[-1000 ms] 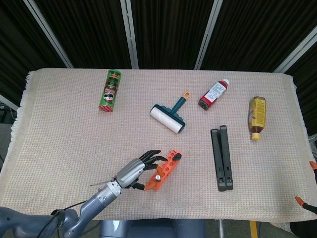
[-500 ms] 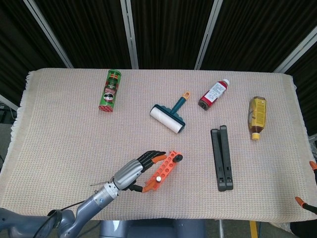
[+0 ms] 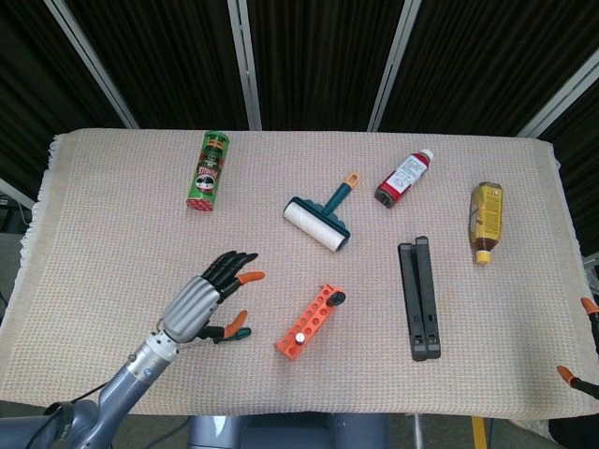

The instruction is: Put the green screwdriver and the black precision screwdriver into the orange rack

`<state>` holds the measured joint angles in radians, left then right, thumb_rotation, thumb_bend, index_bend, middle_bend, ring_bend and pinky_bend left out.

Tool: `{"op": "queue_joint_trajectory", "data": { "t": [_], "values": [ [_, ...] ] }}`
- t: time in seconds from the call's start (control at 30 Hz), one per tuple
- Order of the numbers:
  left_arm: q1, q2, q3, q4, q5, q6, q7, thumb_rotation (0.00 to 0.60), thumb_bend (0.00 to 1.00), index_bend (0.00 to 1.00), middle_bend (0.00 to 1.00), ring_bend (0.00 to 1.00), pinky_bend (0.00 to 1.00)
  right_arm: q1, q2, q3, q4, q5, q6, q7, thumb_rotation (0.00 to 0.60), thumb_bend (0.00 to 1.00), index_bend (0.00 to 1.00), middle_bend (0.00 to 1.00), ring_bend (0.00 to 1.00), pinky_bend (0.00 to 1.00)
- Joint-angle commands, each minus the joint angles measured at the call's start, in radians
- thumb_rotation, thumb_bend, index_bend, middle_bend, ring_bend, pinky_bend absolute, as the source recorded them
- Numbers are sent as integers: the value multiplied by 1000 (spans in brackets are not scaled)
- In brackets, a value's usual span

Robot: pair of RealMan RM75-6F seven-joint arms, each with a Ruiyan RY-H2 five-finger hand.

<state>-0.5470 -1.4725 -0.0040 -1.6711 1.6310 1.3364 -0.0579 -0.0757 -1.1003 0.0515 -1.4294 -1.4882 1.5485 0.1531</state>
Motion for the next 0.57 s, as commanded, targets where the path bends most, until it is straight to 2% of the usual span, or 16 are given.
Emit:
{"op": "queue_joint_trajectory", "data": {
  "t": [0.03, 0.2, 0.3, 0.4, 0.57],
  "values": [
    [97, 130, 7, -70, -89, 67, 140, 516, 488, 210, 0, 0, 0, 7, 1, 8, -6, -4, 6, -12, 600, 0, 0, 0, 0, 0],
    [193, 234, 37, -74, -151, 137, 222, 515, 471, 209, 0, 0, 0, 22, -3, 22, -16, -13, 18, -58, 600, 0, 0, 0, 0, 0],
    [250, 276, 64, -78, -164, 177, 240, 517, 401, 197, 0, 0, 0, 29, -5, 23, -30, -16, 15, -85, 600, 0, 0, 0, 0, 0],
    [298, 297, 85, -70, -173, 208, 251, 517, 329, 183, 0, 0, 0, 37, -9, 24, -37, -16, 9, -104, 600, 0, 0, 0, 0, 0],
    [392, 294, 122, -36, -157, 281, 207, 519, 314, 183, 0, 0, 0, 50, -17, 26, -51, -27, 6, -128, 600, 0, 0, 0, 0, 0]
  ]
}}
